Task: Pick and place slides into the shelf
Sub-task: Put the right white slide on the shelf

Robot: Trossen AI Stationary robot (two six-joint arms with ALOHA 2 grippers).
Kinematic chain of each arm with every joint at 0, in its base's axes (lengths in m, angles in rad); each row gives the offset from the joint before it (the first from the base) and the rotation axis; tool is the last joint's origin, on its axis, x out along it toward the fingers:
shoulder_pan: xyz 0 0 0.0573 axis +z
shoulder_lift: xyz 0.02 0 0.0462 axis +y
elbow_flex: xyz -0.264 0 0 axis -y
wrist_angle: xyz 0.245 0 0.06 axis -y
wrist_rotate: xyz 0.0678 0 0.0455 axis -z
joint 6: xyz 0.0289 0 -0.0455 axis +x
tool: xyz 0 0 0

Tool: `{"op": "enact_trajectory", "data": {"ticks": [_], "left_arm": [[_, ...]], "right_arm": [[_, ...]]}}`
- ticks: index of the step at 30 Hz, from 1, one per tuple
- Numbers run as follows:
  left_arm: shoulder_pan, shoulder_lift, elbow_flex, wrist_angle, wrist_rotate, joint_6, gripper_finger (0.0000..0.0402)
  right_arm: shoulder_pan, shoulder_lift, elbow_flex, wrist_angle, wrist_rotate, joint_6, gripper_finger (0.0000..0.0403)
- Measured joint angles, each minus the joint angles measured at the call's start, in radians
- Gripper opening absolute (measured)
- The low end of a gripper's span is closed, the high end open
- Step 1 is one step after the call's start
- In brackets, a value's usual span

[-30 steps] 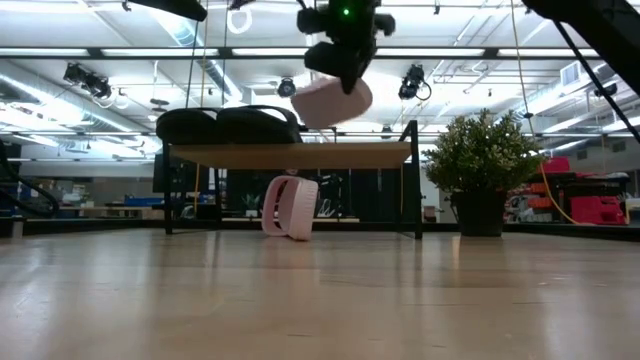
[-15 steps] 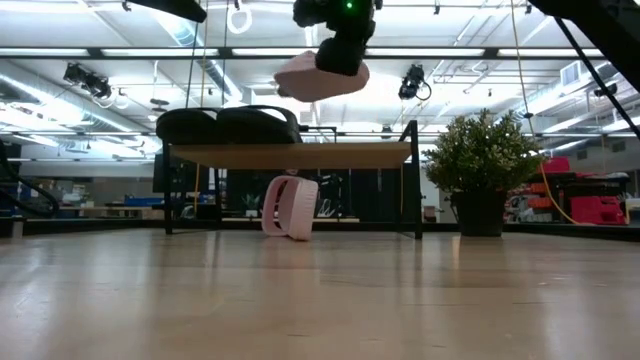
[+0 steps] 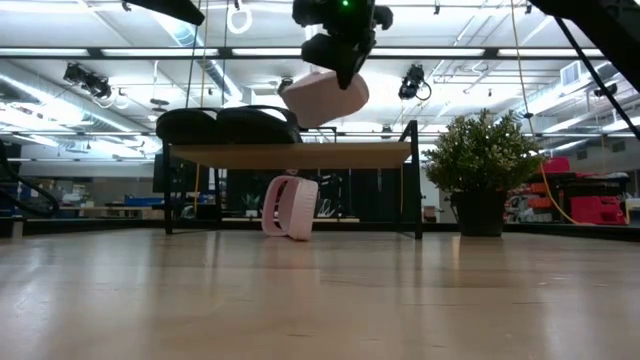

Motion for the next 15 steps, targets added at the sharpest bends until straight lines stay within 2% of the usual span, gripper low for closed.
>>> {"op": "enact_trajectory", "data": {"ticks": [3, 9, 15], "left_arm": [[0.0, 0.0, 0.0, 0.0, 0.0, -0.005, 0.0012], [0.0, 0.0, 0.0, 0.0, 0.016, -0.006, 0.0021], [0.0, 0.0, 0.0, 0.0, 0.016, -0.006, 0.0022]], "right_arm": [[-0.001, 0.0, 0.0, 0.0, -0.012, 0.063, 0.0058], [-0.016, 0.0, 0.0, 0.0, -0.155, 0.218, 0.0058], [-0.021, 0.0, 0.0, -0.001, -0.233, 0.293, 0.0058]]}}
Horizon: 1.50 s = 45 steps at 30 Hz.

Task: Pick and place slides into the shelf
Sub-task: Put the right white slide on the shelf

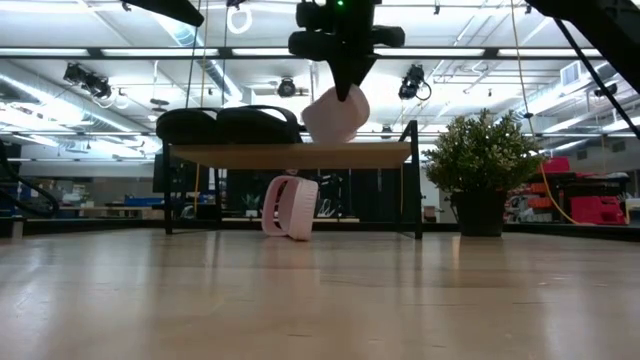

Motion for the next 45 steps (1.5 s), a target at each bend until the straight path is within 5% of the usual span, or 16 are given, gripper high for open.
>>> {"op": "enact_trajectory", "data": {"ticks": [14, 23, 36, 45], "left_arm": [[0.0, 0.0, 0.0, 0.0, 0.0, -0.004, 0.0024], [0.0, 0.0, 0.0, -0.003, 0.001, -0.004, 0.0014], [0.0, 0.001, 0.0, 0.002, 0.001, -0.006, 0.0024], [0.003, 0.001, 0.0, 0.0, 0.0, 0.002, 0.0012]], "right_arm": [[-0.085, -0.007, 0.0, 0.001, -0.074, 0.06, 0.0058], [-0.076, -0.124, -0.015, 0.004, -0.079, 0.105, 0.0058], [-0.068, -0.342, -0.553, 0.007, -0.005, 0.263, 0.0058], [-0.056, -0.401, -0.596, 0.103, -0.012, 0.252, 0.0058]]}}
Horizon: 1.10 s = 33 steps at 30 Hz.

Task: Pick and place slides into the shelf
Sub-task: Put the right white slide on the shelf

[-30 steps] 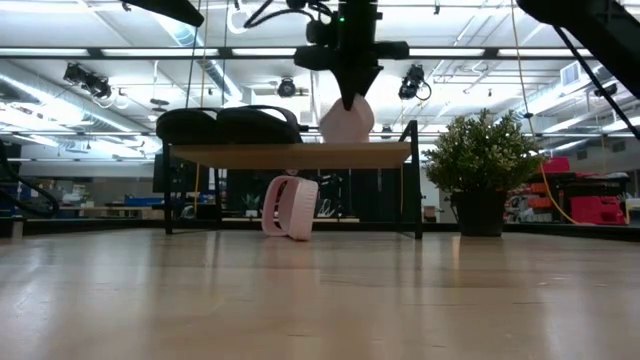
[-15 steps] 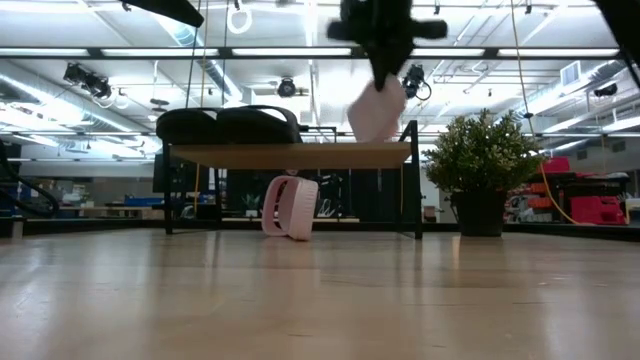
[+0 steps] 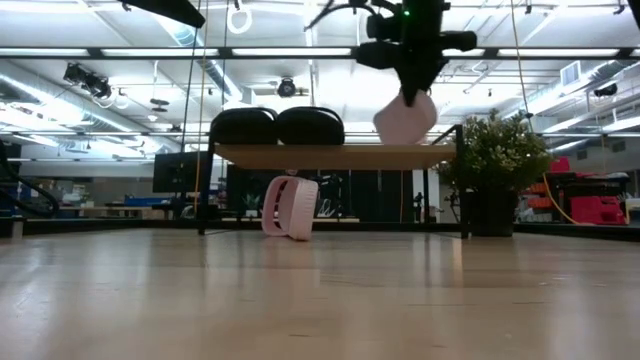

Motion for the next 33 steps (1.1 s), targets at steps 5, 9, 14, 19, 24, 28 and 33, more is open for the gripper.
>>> {"op": "enact_trajectory", "data": {"ticks": [5, 9, 14, 19, 24, 28, 33], "left_arm": [[0.0, 0.0, 0.0, -0.002, 0.0, 0.001, 0.002], [0.0, 0.0, 0.0, -0.008, 0.0, 0.001, 0.0025], [0.0, 0.0, 0.0, -0.017, 0.0, 0.003, 0.0017], [0.0, 0.0, 0.0, -0.016, -0.001, 0.003, 0.0012], [0.0, 0.0, 0.0, -0.016, 0.0, 0.003, 0.0021], [0.0, 0.0, 0.0, -0.016, 0.0, 0.003, 0.0025], [0.0, 0.0, 0.0, -0.016, 0.0, 0.003, 0.0016]], "right_arm": [[0.002, 0.009, 0.002, 0.077, -0.008, -0.037, 0.0058], [0.002, 0.031, 0.002, 0.119, -0.008, -0.065, 0.0058], [-0.004, 0.032, 0.002, 0.169, 0.001, -0.093, 0.0058], [-0.015, 0.032, 0.002, 0.193, -0.013, -0.117, 0.0058], [-0.02, 0.032, 0.002, 0.191, -0.005, -0.122, 0.0057], [-0.02, 0.032, 0.002, 0.19, 0.006, -0.128, 0.0057], [-0.022, 0.032, 0.002, 0.176, 0.018, -0.136, 0.0057]]}}
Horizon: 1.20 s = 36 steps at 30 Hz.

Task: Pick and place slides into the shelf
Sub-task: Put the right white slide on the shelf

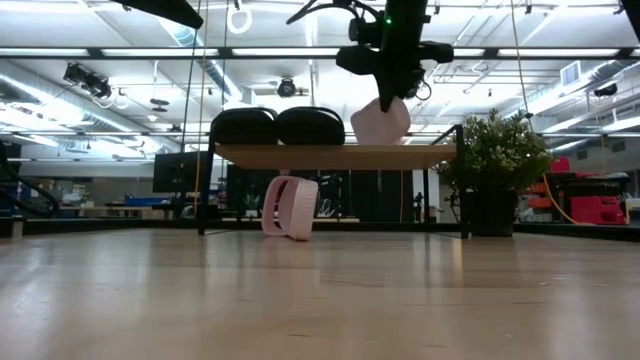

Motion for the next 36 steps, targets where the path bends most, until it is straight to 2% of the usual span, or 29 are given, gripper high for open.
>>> {"op": "enact_trajectory", "data": {"ticks": [13, 25, 36], "left_arm": [[0.0, 0.0, 0.0, 0.0, 0.0, 0.0, 0.0025], [0.0, 0.0, 0.0, 0.0, 0.0, -0.001, 0.0014], [0.0, 0.0, 0.0, 0.0, 0.0, -0.001, 0.0019]], "right_arm": [[-0.002, 0.0, 0.0, -0.053, 0.0, 0.021, 0.0057], [-0.004, 0.0, 0.0, -0.088, 0.013, 0.028, 0.0057], [-0.009, 0.0, 0.001, -0.098, -0.022, 0.045, 0.0057]]}}
